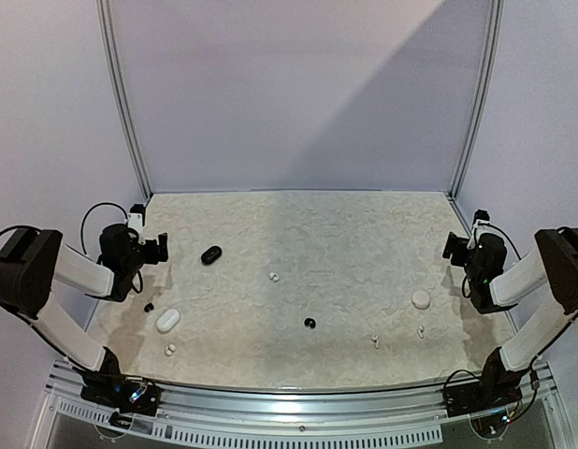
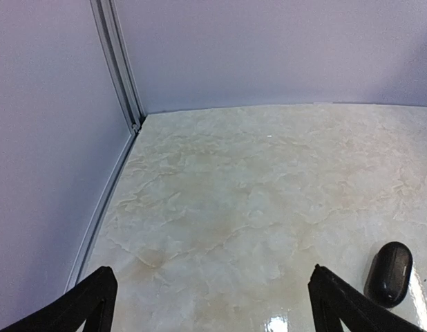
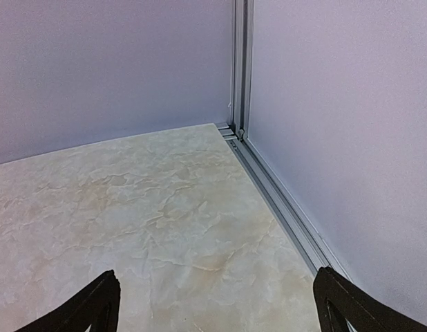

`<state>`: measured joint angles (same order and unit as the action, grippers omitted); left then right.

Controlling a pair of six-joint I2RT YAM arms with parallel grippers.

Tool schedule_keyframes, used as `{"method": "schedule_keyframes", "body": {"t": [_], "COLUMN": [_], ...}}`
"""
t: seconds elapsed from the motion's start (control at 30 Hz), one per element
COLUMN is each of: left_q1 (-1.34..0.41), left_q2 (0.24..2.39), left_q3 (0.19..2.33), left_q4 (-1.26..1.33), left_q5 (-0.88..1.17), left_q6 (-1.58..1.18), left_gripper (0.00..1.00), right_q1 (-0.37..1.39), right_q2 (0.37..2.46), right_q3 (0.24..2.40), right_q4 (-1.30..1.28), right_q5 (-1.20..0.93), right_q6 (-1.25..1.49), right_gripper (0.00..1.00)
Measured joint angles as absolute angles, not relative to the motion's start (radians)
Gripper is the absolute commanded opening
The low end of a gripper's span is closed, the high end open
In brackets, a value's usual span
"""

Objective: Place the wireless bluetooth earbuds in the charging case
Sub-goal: Pick up the charging case from the corner of the board.

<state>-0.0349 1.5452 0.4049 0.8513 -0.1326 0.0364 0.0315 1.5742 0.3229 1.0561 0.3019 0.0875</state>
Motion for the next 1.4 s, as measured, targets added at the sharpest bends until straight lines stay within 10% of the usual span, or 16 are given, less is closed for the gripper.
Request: {"method": "schedule_keyframes", "body": {"t": [0.37, 0.67, 1.0, 1.4], "left_q1": [-0.035, -0.054, -0.207, -0.268], "left_q2": [1.519, 1.137, 1.28, 1.524], "left_q3": [0.404, 0.801, 1.006, 0.927], "left_q4": [0.834, 0.061, -1.031, -1.132], "left_q5": [-0.096, 0.197, 0.214, 0.044], "left_q6": [0.054, 0.289, 0.702, 0.654], "left_gripper": [0.99, 0.99, 0.95, 0.84], "right_q1": [0.031, 0.104, 0.498, 0.834], "right_q2": [1.472, 1.311, 1.61, 1.898], "right_q3": [0.494, 0.748, 1.045, 1.286], "right_q4": [0.742, 0.466, 0.235, 0.097], "right_q5": [0.27, 0.065, -0.008, 0.029], "right_q6": [0.083, 0.125, 0.127, 0.096], "right_gripper": [0.99, 0.95, 0.94, 0.96]}}
